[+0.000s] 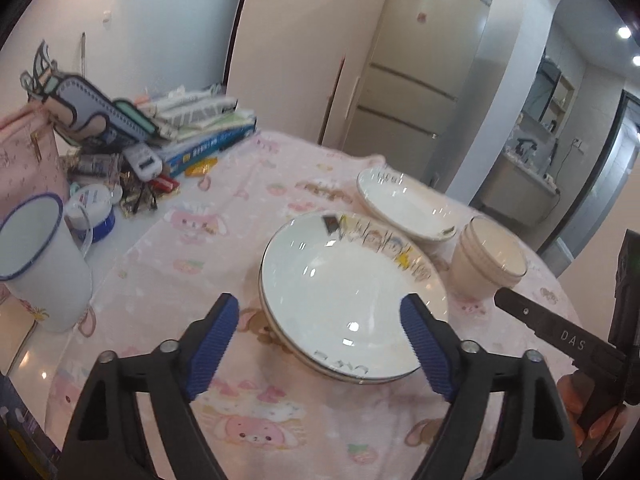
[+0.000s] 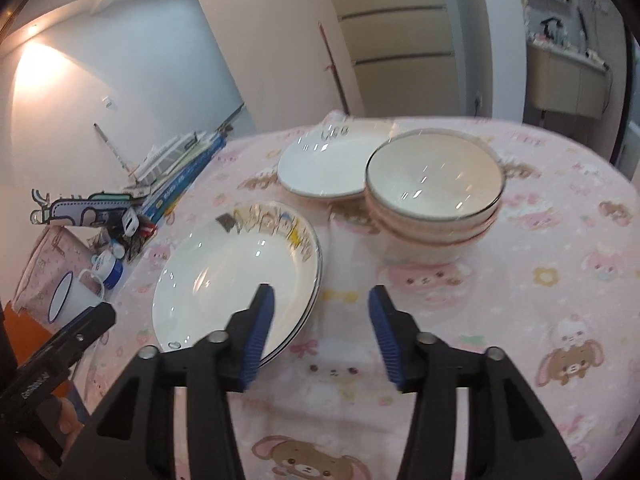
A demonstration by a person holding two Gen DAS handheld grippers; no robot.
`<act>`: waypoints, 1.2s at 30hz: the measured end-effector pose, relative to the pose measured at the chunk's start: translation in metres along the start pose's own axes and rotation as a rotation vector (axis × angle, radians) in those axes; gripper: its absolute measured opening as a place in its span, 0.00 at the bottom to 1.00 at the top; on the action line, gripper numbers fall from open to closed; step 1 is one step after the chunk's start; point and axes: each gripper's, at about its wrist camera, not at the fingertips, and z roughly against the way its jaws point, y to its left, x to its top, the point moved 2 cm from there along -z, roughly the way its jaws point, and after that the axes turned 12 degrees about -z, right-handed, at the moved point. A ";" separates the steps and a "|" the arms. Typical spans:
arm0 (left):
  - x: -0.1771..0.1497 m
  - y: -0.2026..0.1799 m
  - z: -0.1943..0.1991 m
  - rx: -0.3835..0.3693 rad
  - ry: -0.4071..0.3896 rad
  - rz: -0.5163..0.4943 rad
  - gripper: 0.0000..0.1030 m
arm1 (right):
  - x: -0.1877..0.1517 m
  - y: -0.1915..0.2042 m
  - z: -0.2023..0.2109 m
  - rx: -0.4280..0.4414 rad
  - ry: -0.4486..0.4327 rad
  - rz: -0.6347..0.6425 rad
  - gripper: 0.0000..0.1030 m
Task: Organize plates and bowls
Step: 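Raise the right gripper away from the plate stack toward the remaining 'Life' plate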
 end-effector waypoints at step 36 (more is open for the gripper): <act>0.090 -0.080 0.074 0.046 -0.342 -0.227 1.00 | 0.063 -0.013 0.111 -0.066 -0.389 0.117 0.97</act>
